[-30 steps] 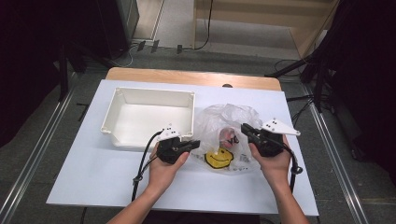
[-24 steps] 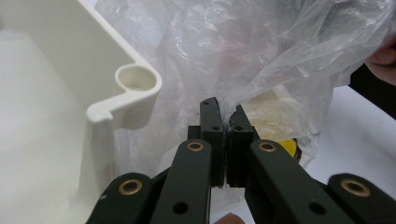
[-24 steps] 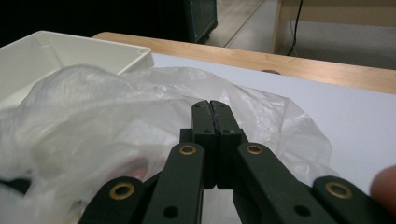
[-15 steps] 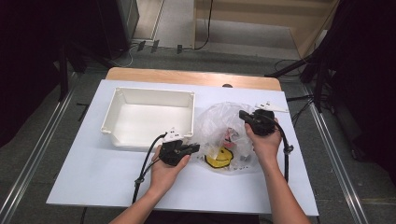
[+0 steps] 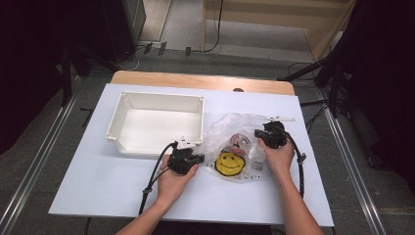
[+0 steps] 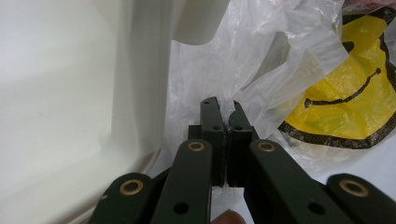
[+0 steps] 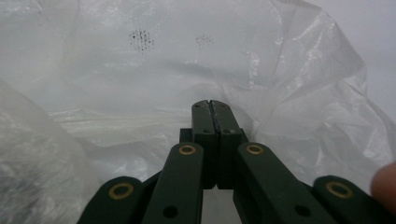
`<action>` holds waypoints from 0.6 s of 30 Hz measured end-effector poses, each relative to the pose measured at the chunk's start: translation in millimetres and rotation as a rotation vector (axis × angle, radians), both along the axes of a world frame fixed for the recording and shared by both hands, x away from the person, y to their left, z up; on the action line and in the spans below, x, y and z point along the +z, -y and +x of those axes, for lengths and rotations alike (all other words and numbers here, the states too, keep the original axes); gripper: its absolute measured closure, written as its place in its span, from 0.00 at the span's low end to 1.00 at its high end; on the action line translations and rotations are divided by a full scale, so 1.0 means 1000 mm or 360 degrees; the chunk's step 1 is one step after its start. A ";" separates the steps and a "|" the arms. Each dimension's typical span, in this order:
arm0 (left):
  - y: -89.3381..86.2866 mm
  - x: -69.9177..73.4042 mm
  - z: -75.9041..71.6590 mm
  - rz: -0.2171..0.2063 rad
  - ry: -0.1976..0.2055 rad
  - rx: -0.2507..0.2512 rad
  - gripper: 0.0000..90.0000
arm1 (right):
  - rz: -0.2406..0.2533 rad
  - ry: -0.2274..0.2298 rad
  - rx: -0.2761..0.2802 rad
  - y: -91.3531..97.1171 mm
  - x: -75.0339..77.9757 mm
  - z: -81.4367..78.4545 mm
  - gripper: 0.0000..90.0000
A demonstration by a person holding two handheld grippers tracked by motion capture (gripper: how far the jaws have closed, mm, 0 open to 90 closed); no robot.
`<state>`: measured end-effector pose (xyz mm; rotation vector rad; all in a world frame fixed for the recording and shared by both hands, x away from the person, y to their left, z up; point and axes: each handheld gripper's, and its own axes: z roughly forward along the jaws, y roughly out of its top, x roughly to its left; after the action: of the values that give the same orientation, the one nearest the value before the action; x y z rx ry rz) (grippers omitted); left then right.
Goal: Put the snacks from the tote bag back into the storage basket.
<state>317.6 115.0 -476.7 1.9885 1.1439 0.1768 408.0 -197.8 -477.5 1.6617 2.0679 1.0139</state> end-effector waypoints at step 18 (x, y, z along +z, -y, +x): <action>-0.001 -0.001 -0.001 -0.0053 0.0017 -0.0028 0.98 | 0.0261 0.0367 0.0402 -0.020 0.076 -0.084 0.39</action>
<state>316.4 115.8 -477.3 1.9655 1.1150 0.1582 324.5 -178.2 -401.2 1.2995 2.1210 1.4183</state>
